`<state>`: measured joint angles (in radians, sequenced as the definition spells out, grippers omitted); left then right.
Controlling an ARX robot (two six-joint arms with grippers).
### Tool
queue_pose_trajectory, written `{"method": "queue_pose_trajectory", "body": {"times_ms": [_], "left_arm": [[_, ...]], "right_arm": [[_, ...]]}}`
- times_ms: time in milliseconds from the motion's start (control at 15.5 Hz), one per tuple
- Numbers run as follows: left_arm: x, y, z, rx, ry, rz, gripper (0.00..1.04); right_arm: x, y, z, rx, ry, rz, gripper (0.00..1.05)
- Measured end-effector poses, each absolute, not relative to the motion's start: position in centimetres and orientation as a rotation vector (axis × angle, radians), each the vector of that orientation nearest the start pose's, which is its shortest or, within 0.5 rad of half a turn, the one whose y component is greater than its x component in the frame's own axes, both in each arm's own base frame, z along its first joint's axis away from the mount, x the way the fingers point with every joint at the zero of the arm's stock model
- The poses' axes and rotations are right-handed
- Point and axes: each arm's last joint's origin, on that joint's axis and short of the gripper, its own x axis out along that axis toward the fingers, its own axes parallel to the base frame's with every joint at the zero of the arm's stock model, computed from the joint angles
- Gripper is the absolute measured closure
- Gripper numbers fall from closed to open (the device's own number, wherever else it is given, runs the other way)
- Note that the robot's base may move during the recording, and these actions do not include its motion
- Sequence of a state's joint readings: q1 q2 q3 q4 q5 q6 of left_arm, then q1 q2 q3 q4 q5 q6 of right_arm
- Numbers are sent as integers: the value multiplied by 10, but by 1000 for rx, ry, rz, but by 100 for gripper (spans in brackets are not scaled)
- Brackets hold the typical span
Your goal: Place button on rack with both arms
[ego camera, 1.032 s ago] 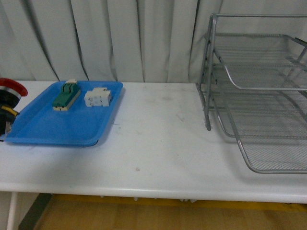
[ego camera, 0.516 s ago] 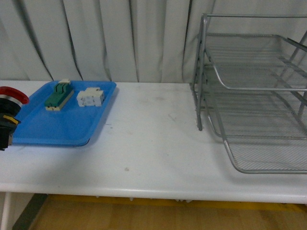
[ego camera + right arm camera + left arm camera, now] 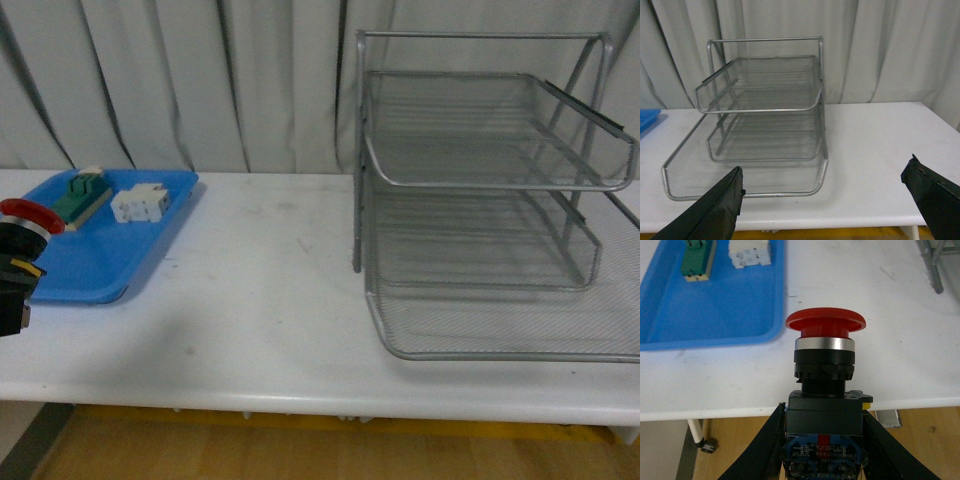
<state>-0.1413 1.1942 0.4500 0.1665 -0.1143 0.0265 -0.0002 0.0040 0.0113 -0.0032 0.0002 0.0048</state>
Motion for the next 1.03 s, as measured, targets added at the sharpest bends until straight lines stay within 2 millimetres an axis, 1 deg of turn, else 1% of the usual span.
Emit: {"method": "queue_pose_trajectory", "body": {"times_ms": [452,581,710,774,839,903,968,1032], "left_arm": [[222,-29,172,99,570,-34,69],[225,-35,169,111,585,-53,69],[238,-50,175,123,571,-102,69],[248,-57,181,120,560,-115,69],[262,-70,190,111,537,-140,69],[274,-89,199,109,516,-197,69],[282,-104,203,105,510,-239,69],[289,-122,203,111,527,-289,69]], "right_arm": [[97,0,167,4,-2,0,7],[97,0,167,5,-4,-3,7],[97,0,167,5,-6,-3,7],[97,0,167,4,-5,-3,7],[97,0,167,4,-3,-3,7],[97,0,167,4,-4,-3,7],[97,0,167,4,-4,-3,7],[97,0,167,4,-4,-3,7]]}}
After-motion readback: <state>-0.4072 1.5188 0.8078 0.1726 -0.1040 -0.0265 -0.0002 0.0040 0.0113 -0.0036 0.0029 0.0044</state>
